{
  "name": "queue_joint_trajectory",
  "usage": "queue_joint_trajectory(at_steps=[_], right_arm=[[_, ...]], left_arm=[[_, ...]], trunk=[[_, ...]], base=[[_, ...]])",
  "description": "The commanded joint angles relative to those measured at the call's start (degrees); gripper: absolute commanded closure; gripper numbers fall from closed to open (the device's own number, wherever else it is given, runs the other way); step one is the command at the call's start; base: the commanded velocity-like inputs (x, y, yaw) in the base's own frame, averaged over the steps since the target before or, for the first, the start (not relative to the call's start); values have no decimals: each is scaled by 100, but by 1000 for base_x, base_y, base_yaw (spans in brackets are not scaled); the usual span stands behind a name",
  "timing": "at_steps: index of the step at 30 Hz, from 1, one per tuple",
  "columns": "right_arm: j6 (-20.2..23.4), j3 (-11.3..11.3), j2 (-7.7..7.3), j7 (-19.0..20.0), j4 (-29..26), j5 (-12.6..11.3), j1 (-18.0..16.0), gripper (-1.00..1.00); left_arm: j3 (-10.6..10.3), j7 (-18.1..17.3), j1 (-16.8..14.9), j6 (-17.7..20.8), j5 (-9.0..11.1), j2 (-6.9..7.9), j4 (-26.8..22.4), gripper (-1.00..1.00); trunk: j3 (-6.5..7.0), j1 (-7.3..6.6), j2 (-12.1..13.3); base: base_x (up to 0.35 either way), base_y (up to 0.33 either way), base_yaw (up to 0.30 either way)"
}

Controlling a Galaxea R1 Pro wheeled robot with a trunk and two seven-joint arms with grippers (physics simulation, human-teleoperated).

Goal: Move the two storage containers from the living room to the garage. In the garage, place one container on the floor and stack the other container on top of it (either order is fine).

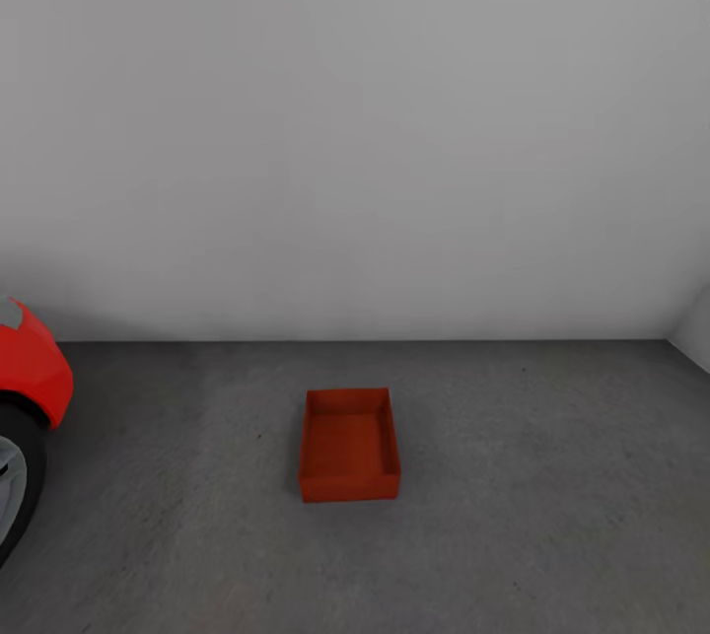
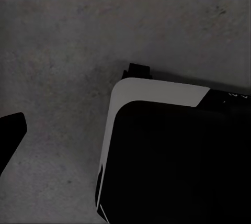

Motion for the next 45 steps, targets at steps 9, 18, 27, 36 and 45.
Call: queue_joint_trajectory(at_steps=[9, 18, 27, 36, 45], right_arm=[[-12, 39, -2, -9, 19, -9, -8, -100], [2, 39, 6, -36, 19, -24, -8, -100], [-24, 39, 1, -29, 19, -17, -8, -100], [-34, 33, -2, -29, 19, -26, -8, -100], [-32, 39, -2, -29, 19, -25, -8, -100]], left_arm=[[19, 6, -1, 5, 39, -1, -2, -100], [19, 6, -4, 5, 39, -1, -2, -100], [19, 6, 0, 5, 35, 0, -2, -100], [-4, 28, -3, -15, -28, 31, -110, -100], [-6, 41, -4, -107, 15, -1, -56, -100]], trunk=[[78, 1, -4], [162, 1, -4], [245, 1, -4], [329, 1, -4], [413, 1, -4]], base=[[0, 0, 0], [0, 0, 0], [0, 0, 0], [0, 0, 0], [0, 0, 0]])
